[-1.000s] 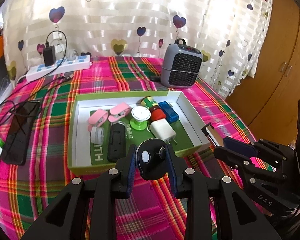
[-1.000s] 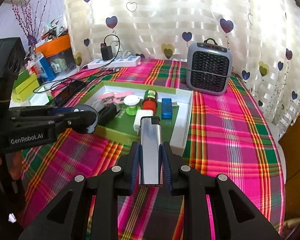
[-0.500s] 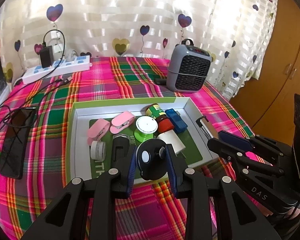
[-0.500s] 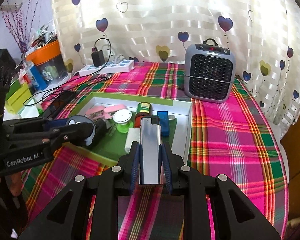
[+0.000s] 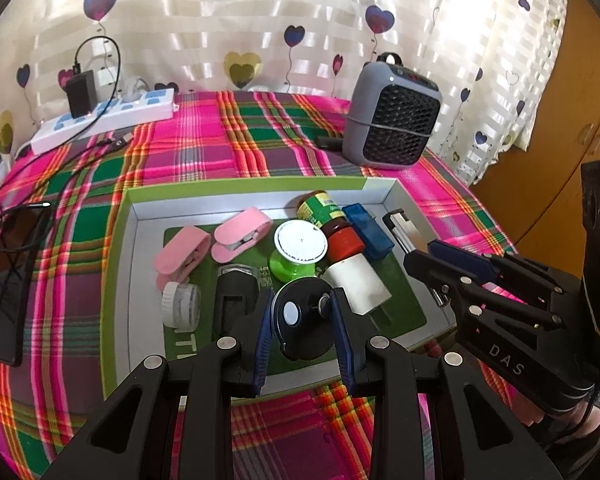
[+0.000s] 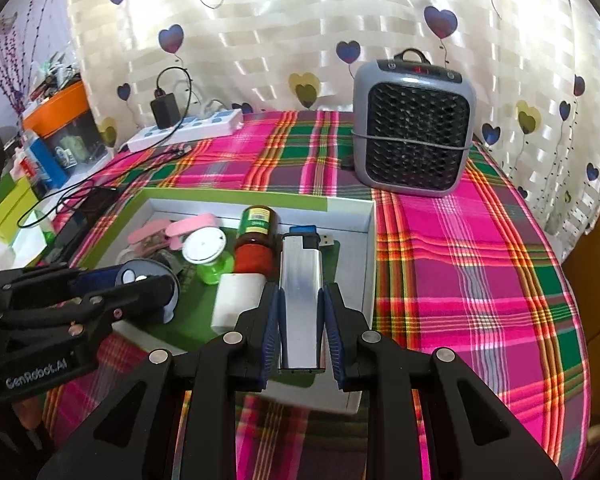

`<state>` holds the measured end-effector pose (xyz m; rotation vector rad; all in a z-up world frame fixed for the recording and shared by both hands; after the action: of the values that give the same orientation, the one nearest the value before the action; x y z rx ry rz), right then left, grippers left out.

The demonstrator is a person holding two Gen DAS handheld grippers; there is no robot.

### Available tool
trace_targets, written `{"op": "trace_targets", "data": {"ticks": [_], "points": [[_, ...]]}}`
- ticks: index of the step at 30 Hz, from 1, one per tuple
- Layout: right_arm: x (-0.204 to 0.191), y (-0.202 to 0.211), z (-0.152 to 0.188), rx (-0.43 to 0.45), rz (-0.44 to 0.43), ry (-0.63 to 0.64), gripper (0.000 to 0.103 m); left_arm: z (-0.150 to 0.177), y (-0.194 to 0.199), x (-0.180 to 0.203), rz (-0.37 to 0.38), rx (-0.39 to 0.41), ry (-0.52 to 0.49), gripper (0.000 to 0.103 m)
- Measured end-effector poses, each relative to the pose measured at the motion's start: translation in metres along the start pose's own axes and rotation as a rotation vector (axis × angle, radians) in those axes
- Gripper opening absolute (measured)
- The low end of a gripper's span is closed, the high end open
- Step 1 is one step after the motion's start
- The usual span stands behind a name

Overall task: Organize rigid objects
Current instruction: 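Carry the silver object with the right tool while the left tool carries the fob into the tray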

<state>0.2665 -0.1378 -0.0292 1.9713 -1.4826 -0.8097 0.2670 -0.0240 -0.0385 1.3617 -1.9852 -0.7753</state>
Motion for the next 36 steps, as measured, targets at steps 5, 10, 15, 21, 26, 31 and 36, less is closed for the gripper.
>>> {"op": "trace_targets", "data": {"ticks": [5,10,15,21,26,31,36], "points": [[0.002,-0.008,0.000,-0.009,0.012,0.004,0.024,0.002,-0.008,-0.001,-0.002,-0.015,0.001,0.027],[0.003,-0.014,0.001,-0.019,0.019,0.007,0.024,0.003,-0.013,-0.001,-0.006,-0.018,-0.001,0.027],[0.005,-0.018,0.003,-0.025,0.019,0.000,0.024,0.003,-0.015,0.000,-0.008,-0.014,-0.007,0.027],[0.004,-0.017,0.003,-0.019,0.018,-0.001,0.024,0.007,-0.021,0.000,-0.013,-0.033,-0.011,0.027],[0.003,-0.017,0.002,-0.015,0.012,-0.010,0.024,0.008,-0.022,-0.001,-0.011,-0.037,-0.002,0.027],[0.004,-0.016,0.002,-0.014,0.012,-0.009,0.024,0.009,-0.022,-0.001,-0.014,-0.038,0.004,0.027],[0.004,-0.016,0.002,-0.013,0.011,-0.008,0.024,0.009,-0.022,-0.001,-0.017,-0.038,0.004,0.028]]}}
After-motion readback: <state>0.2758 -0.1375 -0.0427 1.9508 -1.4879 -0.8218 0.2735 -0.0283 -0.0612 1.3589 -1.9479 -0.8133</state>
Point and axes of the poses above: each gripper's, at about its wrist camera, not at the fingertips, and y roughly against the way its jaws point, x to its right, z to its underside, the point moved 9 cm from there along -y, roughly the way its jaws point, and after that the axes turned 4 degrees about -y, right-handed, at the moved point
